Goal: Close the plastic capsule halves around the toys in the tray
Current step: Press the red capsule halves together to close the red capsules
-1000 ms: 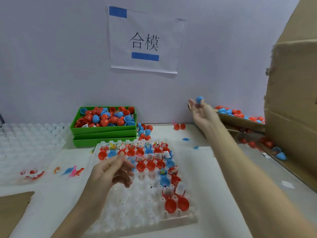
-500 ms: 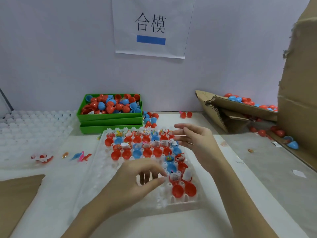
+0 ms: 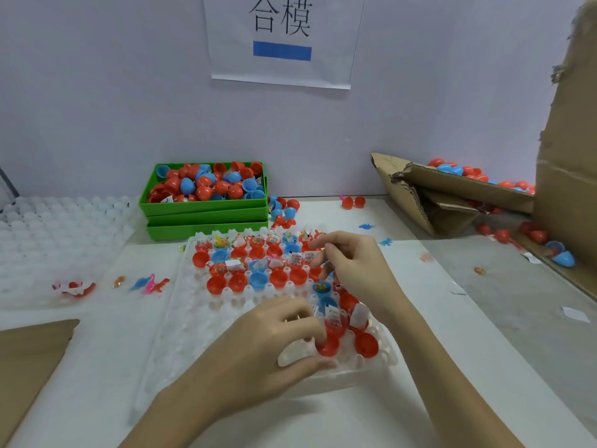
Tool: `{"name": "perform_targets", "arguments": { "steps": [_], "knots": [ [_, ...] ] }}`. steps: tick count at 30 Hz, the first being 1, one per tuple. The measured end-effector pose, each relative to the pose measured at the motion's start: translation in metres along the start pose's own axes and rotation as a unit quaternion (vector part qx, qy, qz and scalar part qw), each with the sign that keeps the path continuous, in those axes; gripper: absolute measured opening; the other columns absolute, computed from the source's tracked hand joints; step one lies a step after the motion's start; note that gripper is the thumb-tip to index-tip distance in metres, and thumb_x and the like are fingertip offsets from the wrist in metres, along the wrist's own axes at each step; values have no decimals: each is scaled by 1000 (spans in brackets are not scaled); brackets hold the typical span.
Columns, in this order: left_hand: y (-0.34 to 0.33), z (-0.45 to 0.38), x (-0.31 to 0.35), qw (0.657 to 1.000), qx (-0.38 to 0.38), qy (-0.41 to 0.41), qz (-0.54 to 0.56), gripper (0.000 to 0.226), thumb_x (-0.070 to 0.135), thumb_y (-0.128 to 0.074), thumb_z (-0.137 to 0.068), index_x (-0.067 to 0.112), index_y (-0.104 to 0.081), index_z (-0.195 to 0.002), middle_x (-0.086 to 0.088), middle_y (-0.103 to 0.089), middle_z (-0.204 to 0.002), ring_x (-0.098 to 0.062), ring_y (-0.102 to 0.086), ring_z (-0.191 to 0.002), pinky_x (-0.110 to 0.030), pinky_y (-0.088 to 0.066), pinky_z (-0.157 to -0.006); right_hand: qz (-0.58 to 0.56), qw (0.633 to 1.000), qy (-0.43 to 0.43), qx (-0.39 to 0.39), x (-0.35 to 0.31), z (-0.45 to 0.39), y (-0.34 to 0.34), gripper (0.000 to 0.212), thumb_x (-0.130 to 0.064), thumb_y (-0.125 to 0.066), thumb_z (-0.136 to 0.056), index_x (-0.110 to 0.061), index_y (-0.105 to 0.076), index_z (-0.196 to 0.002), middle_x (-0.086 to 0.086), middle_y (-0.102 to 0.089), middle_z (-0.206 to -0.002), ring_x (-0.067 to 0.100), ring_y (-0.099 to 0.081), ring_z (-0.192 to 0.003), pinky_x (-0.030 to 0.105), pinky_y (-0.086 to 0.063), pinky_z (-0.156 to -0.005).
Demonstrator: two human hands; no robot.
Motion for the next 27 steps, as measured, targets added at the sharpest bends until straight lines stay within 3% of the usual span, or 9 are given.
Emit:
{"name": "perform_targets", "arguments": {
  "steps": [5, 9, 15, 22, 27],
  "knots": [
    [4, 0, -9, 999, 31, 19, 35, 19, 43, -69, -99, 24, -70, -94, 16, -59, -99, -3, -59, -90, -22, -52, -76, -8, 1000, 14, -11, -1, 0, 3, 31, -6, -47, -106, -16, -76, -102, -4, -74, -76, 13, -71, -69, 14, -53, -62],
    [18, 0, -17, 996, 82, 27, 27, 13, 35, -71, -97, 22, -71, -96, 15, -61, -103, -5, -62, -93, -16, -51, -77, -17, 999, 33, -11, -5, 0, 6, 25, -10, -53, -105, -17, -76, -105, -8, -76, -83, 7, -73, -81, 14, -56, -68],
    [43, 4, -36, 983, 165, 82, 5, 9, 26, -74, -92, 17, -73, -94, 11, -63, -105, -7, -65, -96, -23, -58, -81, -64, 991, 32, -115, -13, 6, -11, 30, -39, -58, -101, -23, -74, -121, -10, -77, -107, 5, -73, -97, 18, -58, -76],
    [49, 5, -39, 976, 184, 112, 21, 10, 8, -81, -88, 13, -75, -93, 7, -64, -104, -11, -68, -98, -23, -59, -86, -85, 985, 89, -123, -20, 15, -23, 18, -14, -72, -95, -14, -79, -112, 0, -79, -102, 16, -76, -95, 35, -63, -86],
    [50, 5, -42, 960, 213, 154, 96, 12, 6, -82, -86, 13, -75, -92, 6, -69, -105, -10, -71, -100, -17, -59, -84, -105, 984, 109, -94, -23, 16, -24, 19, -12, -73, -94, -13, -75, -113, 4, -78, -95, 19, -77, -86, 33, -64, -78]
  ]
}}
Point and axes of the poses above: each hand's wrist, its own z-axis away from the middle knuckle, its own y-axis out of the back of the hand, x = y × z, the point moved 6 cm from there along -z, towards the middle knuckle
